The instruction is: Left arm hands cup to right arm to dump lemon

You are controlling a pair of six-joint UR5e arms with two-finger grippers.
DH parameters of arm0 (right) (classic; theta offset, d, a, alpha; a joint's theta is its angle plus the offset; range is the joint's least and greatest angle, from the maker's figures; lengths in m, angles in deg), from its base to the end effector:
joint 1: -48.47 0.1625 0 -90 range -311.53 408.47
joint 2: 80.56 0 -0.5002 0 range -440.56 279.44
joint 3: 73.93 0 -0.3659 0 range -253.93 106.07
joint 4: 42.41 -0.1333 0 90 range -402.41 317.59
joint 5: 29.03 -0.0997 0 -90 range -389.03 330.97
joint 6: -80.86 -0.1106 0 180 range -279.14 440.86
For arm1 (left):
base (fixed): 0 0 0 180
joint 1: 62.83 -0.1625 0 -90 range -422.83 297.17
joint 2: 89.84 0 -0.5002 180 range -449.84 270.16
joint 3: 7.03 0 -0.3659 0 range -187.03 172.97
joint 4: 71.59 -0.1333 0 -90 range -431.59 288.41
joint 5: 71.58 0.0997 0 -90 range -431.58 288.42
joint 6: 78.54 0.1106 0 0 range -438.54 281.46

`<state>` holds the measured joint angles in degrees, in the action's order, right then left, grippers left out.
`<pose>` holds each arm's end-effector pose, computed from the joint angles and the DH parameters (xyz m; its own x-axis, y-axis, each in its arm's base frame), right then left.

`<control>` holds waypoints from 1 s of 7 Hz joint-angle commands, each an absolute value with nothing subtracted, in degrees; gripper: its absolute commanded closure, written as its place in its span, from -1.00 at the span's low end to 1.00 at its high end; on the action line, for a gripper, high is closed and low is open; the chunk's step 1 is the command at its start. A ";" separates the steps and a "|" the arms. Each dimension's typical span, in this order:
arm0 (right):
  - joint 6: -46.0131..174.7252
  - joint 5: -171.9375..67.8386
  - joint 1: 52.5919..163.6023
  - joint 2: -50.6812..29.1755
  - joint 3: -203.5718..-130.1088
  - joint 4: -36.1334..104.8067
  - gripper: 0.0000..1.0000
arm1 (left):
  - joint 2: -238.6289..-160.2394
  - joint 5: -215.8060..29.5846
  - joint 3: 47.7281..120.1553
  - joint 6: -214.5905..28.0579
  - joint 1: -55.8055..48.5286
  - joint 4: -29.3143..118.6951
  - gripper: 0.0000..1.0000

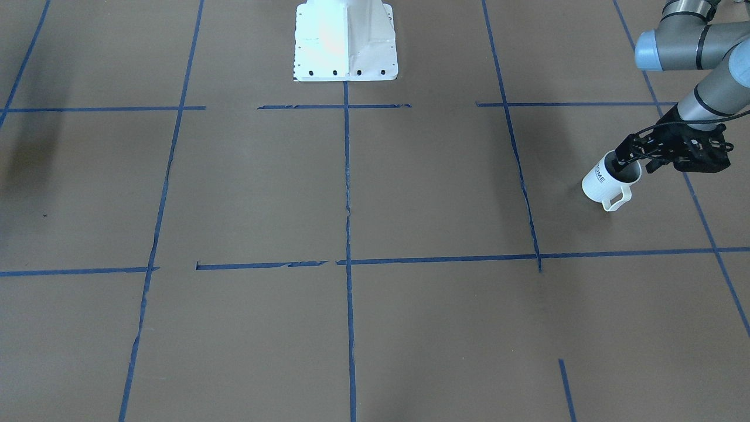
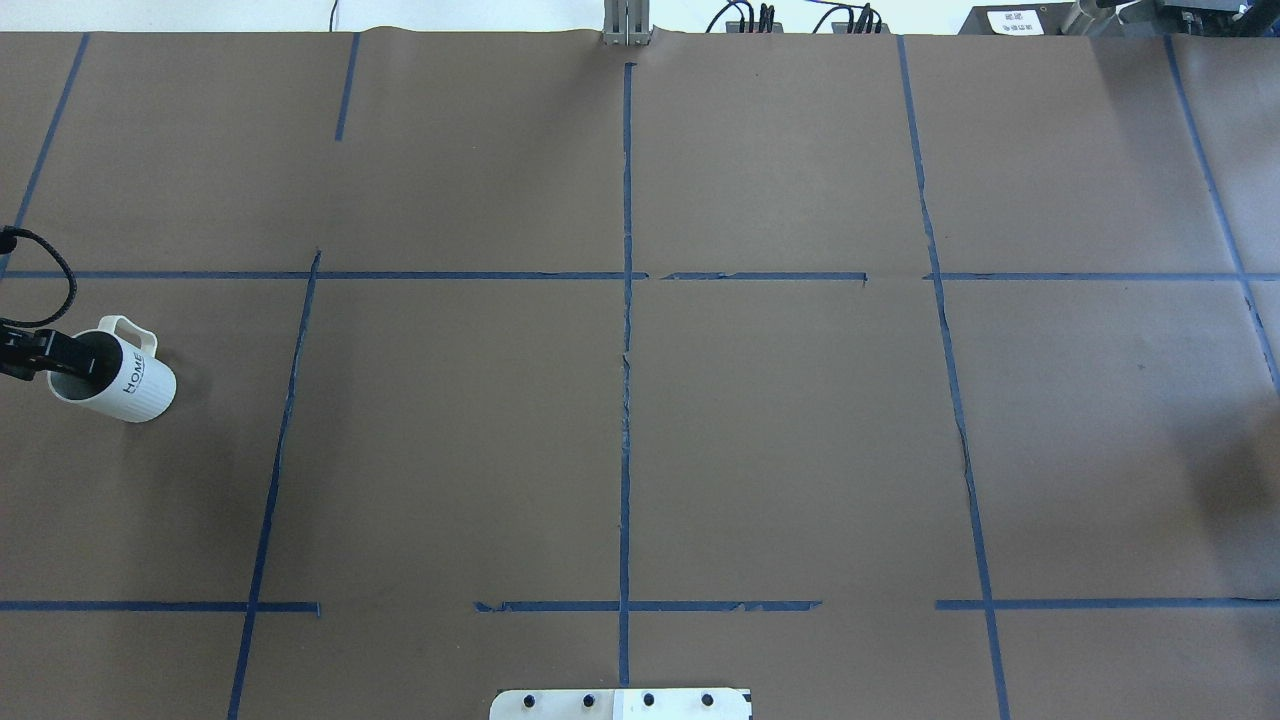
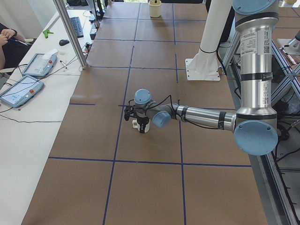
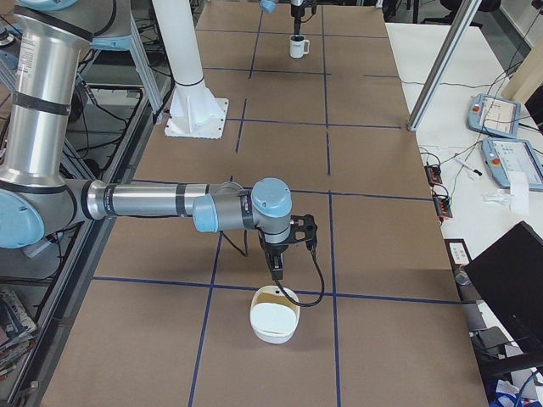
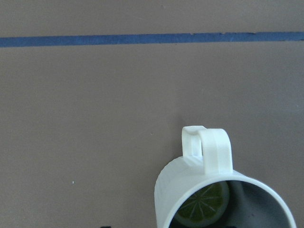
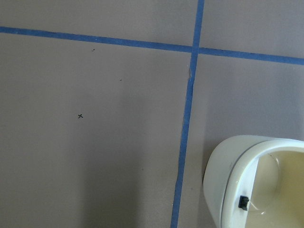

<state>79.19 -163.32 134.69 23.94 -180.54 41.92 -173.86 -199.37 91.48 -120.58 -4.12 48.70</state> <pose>0.0329 -0.3528 0.6982 0.7096 -0.1126 0.6955 0.0447 0.9923 0.1151 0.1749 -0.4140 0.6632 0.6657 0.0347 -0.7454 0.0126 0.9983 0.0577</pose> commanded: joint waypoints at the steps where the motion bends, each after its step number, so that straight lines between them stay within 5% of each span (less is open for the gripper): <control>1: 79.19 -163.32 134.69 23.94 -180.54 41.88 -1.00 | -173.51 -199.02 91.58 -120.64 -4.12 48.73 0.92; 5: 79.36 -163.41 134.69 23.85 -181.07 40.66 -1.00 | -172.54 -199.37 94.74 -120.46 -3.25 47.95 1.00; 7: 79.36 -164.89 133.12 23.77 -180.55 32.76 -0.97 | -174.90 -199.37 101.04 -120.64 -1.76 35.10 1.00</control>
